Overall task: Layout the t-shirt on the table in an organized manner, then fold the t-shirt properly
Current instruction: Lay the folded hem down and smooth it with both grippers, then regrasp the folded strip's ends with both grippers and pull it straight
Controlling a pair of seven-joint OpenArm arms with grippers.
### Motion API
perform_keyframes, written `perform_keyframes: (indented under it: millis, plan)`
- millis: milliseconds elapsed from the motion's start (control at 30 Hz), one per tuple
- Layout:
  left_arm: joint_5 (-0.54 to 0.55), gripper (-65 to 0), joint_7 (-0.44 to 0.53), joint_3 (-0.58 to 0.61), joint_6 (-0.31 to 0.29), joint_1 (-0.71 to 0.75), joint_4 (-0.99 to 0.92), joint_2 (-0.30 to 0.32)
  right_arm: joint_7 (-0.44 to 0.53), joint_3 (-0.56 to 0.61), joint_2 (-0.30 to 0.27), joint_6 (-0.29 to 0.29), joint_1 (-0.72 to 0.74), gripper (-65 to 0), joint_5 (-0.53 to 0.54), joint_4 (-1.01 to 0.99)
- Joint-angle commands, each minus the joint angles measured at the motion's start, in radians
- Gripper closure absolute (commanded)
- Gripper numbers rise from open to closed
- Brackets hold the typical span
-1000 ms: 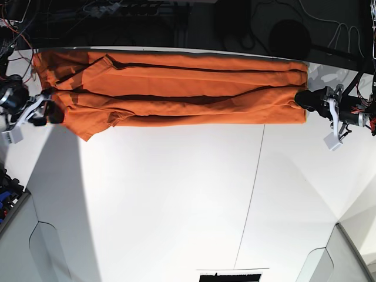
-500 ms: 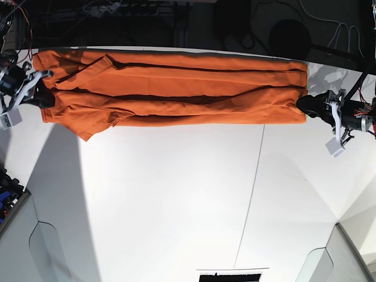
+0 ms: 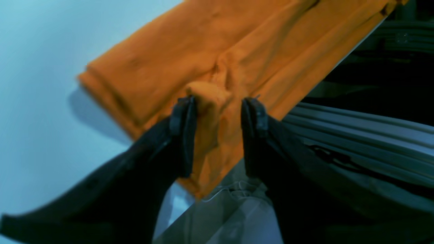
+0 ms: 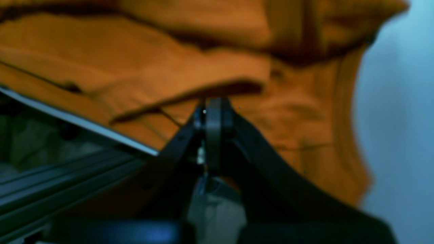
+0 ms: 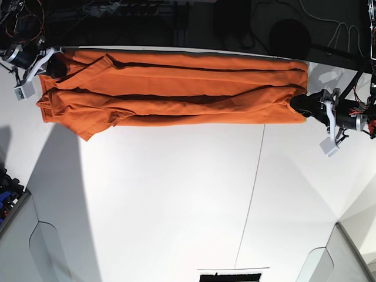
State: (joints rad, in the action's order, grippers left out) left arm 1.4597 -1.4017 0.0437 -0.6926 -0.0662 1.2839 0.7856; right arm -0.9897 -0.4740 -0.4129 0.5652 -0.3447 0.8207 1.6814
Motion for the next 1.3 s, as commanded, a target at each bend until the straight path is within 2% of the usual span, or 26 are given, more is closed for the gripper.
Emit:
perform_keyframes:
  millis: [0, 133, 333, 533, 667, 833, 867, 933, 1000, 1133, 1267]
  plan:
    - [0.024, -24.6, 0.005, -0.012, -0.006, -0.016, 0.014, 0.026, 0.037, 0.013, -0.016, 0.011, 0.004, 0.0, 0.007, 0.005]
    - [0.024, -24.6, 0.005, -0.012, -0.006, -0.017, 0.014, 0.023, 0.112, 0.092, -0.016, 0.007, 0.018, 0.0, -0.066, -0.025]
    - [0.024, -24.6, 0.005, -0.012, -0.006, -0.017, 0.014, -0.004, 0.126, 0.163, -0.016, 0.006, 0.129, 0.0, -0.134, -0.099]
    - [0.024, -24.6, 0.005, -0.013, -0.006, -0.026, 0.014, -0.004, 0.126, 0.168, -0.017, -0.004, 0.235, 0.0, -0.156, -0.151]
    - [0.024, -24.6, 0.005, -0.013, -0.006, -0.064, 0.014, -0.004, 0.113, 0.167, -0.019, -0.011, 0.28, 0.0, -0.142, -0.147]
    - [0.024, -24.6, 0.005, -0.013, -0.006, -0.079, 0.013, 0.021, 0.026, 0.157, -0.019, -0.011, 0.3, 0.0, -0.079, -0.063]
    - [0.024, -24.6, 0.005, -0.012, -0.006, -0.077, 0.013, 0.027, 0.02, 0.151, -0.019, -0.011, 0.3, -2.7, -0.079, -0.042]
    - [0.024, -24.6, 0.005, -0.012, -0.006, -0.077, 0.013, 0.035, 0.024, 0.138, -0.019, -0.011, 0.301, -15.6, -0.08, -0.012]
    - [0.024, -24.6, 0.005, -0.012, -0.006, -0.069, 0.013, 0.048, 0.055, 0.133, -0.02, -0.011, 0.305, -23.5, -0.08, -0.006]
    - [0.024, -24.7, 0.005, -0.012, -0.006, -0.034, 0.014, 0.066, 0.159, 0.133, -0.018, -0.013, 0.316, -25.4, -0.111, -0.008]
    - [0.024, -24.6, 0.005, -0.012, -0.006, -0.028, 0.014, 0.063, 0.168, 0.136, -0.016, -0.035, 0.423, -25.4, -0.14, -0.076]
